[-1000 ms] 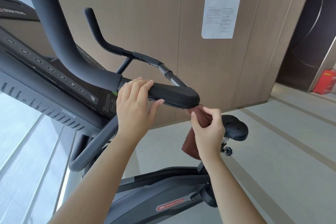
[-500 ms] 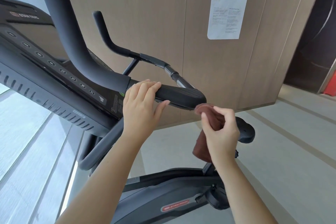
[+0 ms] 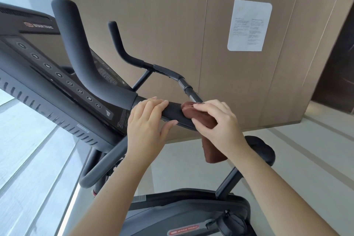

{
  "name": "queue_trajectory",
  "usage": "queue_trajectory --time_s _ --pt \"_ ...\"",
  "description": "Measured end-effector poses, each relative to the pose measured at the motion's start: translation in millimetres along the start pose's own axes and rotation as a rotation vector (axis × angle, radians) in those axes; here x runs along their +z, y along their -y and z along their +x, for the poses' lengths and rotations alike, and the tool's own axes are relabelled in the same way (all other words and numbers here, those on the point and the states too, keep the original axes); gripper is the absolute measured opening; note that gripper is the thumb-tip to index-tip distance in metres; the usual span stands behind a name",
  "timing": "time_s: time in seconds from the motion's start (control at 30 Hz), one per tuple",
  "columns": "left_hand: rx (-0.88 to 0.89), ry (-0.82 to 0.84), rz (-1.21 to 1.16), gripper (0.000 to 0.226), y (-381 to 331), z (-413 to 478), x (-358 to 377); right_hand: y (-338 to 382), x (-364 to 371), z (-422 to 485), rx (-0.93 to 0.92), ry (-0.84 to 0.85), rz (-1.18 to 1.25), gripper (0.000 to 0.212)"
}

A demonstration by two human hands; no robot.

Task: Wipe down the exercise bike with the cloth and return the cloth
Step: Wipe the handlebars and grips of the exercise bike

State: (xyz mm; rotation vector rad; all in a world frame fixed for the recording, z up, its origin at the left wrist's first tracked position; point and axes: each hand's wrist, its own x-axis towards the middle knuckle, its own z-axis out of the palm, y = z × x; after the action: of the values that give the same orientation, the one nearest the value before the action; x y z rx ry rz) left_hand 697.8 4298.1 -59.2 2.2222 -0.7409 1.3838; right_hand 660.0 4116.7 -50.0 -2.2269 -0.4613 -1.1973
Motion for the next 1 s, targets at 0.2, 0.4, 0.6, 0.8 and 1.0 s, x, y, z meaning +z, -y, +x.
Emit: queue_trajectory --time_s 0.2,0.4,0.6,0.8,1.0 --pt "0.034 0.078 0.014 0.045 3 6 -13 -11 -22 10 0.029 0.134 0.104 0.026" --pt "-0.05 0.104 -0.032 0.033 0 5 -22 16 9 37 -0.058 0.18 0.125 0.025" --pt "-0.052 0.142 0.055 0.048 -13 2 -18 -20 -5 24 -0.132 0.193 0.144 0.027" --pt "-0.009 0.177 0.07 0.048 -30 9 3 -89 -31 3 -0.143 0.214 0.218 0.029" --pt "-0.034 0.14 0.108 0.061 -33 10 10 -119 -30 42 0.038 0.163 0.414 0.029"
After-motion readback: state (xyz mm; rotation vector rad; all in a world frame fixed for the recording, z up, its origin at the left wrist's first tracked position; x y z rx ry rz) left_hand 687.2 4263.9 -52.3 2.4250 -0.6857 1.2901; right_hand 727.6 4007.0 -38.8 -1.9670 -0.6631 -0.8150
